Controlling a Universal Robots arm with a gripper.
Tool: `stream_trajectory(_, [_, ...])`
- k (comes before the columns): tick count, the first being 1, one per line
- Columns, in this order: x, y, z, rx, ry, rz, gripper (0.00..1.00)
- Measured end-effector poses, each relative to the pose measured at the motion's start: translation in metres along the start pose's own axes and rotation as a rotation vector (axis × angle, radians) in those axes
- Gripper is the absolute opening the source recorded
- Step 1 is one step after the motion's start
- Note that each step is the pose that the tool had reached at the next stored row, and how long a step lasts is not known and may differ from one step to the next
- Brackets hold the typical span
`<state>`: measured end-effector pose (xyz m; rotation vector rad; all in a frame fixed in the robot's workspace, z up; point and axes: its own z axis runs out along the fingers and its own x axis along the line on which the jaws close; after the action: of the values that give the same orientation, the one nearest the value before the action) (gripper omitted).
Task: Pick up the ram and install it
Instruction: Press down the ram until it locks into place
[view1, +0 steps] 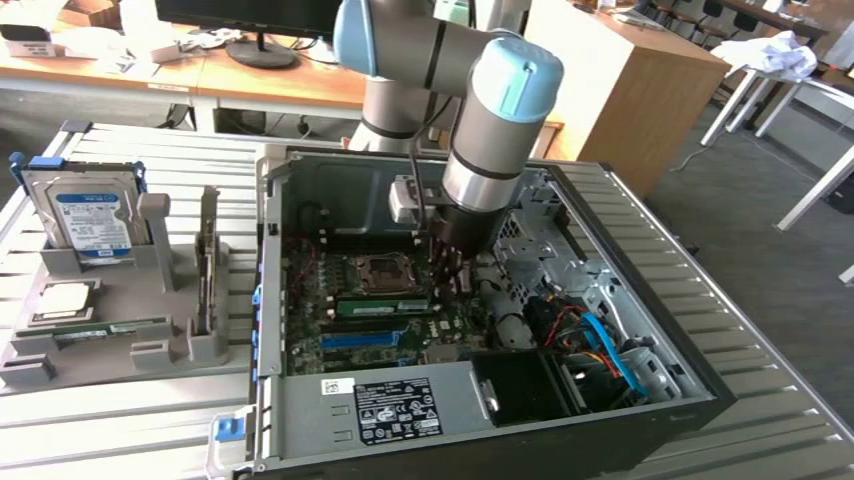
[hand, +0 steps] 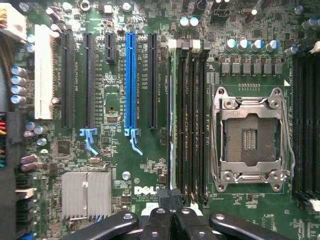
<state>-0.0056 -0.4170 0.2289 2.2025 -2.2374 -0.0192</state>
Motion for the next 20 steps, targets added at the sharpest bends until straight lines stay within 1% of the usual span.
stream_trajectory(4, [0.0,0.0005,-0.0064,0.0037,0.0003,0.0,0.1])
stream_trajectory(6, [0.0,0.0016,-0.007,0.0058,0.0001,0.0,0.1])
stream_trajectory(7, [0.0,0.0037,-0.007,0.008,0.0001,0.0,0.1])
stream_trajectory(10, [0.0,0.0151,-0.0071,0.0161,0.0004,0.0,0.1])
stream_trajectory(14, [0.0,0.0324,-0.0069,0.0245,0.0002,0.0,0.1])
stream_trajectory(18, [0.0,0.0501,-0.0067,0.0325,0.0,0.0,0.1])
stream_trajectory(20, [0.001,0.0591,-0.0065,0.0354,0.0,0.0,0.1])
